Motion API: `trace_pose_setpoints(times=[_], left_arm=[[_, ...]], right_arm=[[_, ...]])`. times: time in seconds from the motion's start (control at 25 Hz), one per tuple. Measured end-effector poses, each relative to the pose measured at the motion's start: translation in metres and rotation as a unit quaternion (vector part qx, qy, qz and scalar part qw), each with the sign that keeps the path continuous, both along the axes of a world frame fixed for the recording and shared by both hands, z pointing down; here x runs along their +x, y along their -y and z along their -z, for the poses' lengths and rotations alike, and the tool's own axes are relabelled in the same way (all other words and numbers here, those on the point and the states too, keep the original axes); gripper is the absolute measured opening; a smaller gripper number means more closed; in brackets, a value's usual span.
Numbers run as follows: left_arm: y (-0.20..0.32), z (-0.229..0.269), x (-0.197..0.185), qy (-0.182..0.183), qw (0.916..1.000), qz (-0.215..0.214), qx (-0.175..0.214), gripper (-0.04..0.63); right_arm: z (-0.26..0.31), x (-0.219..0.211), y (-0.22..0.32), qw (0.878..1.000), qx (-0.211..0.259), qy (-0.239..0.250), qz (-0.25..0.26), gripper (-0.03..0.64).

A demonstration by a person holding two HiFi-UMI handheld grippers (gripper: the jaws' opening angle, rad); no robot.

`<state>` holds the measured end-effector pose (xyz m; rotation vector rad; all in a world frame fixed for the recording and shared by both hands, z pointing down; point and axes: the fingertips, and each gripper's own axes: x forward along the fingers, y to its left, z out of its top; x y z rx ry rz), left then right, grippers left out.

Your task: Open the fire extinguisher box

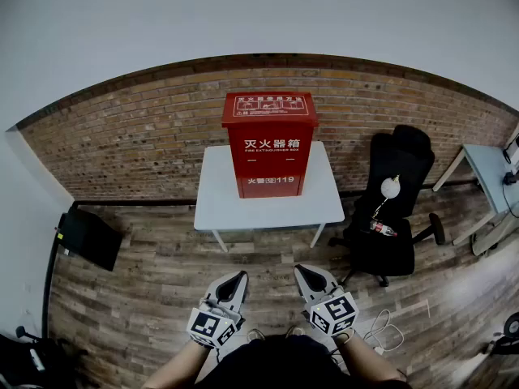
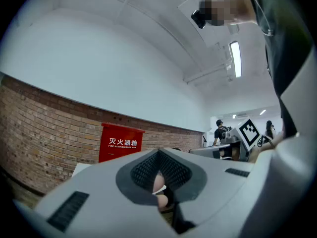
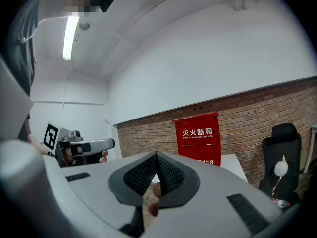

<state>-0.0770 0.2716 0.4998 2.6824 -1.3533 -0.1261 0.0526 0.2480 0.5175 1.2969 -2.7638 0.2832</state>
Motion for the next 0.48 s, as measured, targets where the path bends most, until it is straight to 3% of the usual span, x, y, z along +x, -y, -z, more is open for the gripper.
trace_pose_setpoints(times=[0.48], left_arm=[[0.004,0.000,-0.036,-0.014,0.9998,-0.014,-0.003,0.049]], right_arm=[[-0.001,-0.034,-0.004,1.000,0.002,0.014,-0.021,0.019]])
